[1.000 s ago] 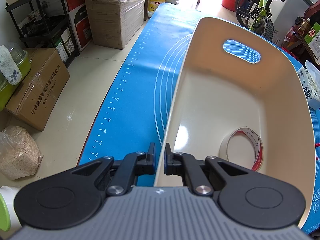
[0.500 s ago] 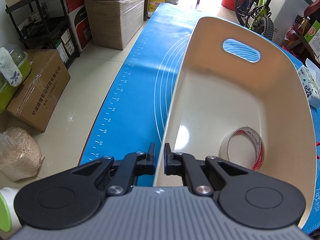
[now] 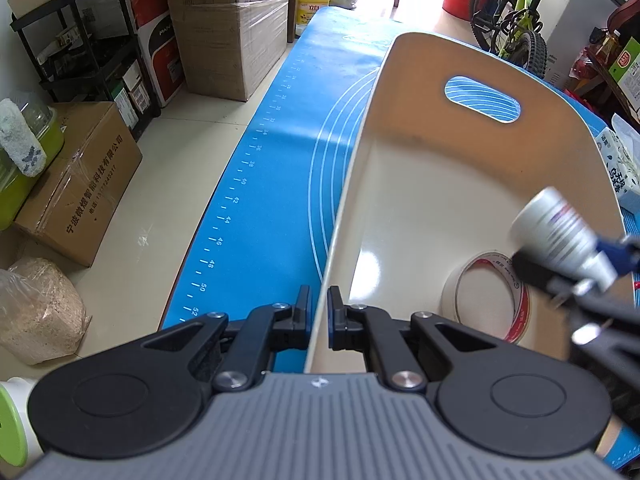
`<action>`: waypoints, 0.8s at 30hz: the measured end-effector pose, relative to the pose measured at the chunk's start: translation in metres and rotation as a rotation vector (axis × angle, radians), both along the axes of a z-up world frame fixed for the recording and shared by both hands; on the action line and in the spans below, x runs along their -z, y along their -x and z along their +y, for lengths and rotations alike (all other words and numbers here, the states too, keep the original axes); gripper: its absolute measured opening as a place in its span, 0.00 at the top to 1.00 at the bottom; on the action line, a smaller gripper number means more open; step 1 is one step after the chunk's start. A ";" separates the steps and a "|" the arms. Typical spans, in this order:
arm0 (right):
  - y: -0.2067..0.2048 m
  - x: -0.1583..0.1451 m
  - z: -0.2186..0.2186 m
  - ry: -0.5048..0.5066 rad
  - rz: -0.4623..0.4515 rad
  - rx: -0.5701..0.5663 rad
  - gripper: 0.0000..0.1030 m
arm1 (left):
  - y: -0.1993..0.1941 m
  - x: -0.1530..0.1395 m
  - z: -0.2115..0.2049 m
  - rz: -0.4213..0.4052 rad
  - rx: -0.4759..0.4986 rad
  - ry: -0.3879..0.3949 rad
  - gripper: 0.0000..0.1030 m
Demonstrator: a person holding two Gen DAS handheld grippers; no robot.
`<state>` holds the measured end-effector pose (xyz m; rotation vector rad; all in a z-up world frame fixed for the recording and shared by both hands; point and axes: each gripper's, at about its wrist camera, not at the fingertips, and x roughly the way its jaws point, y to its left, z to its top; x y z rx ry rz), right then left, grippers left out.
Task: Organize rigid objects
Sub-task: 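Carry the medicine bottle into the basket and release it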
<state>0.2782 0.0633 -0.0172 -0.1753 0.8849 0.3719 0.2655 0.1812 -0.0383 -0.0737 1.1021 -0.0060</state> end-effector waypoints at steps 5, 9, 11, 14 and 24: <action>-0.005 0.020 0.005 0.050 0.093 -0.001 0.57 | 0.000 0.000 0.001 0.000 0.000 0.002 0.92; -0.005 0.029 0.004 0.074 0.130 0.000 0.57 | 0.000 0.000 0.001 0.000 -0.001 0.005 0.92; -0.004 0.032 0.003 0.078 0.143 0.007 0.56 | 0.000 0.000 0.001 -0.001 -0.001 0.005 0.91; -0.004 0.031 0.003 0.074 0.140 0.006 0.52 | 0.000 0.000 0.001 0.000 -0.002 0.006 0.91; 0.002 -0.001 -0.024 -0.055 0.068 0.080 0.40 | 0.000 0.000 -0.001 -0.003 0.001 -0.001 0.91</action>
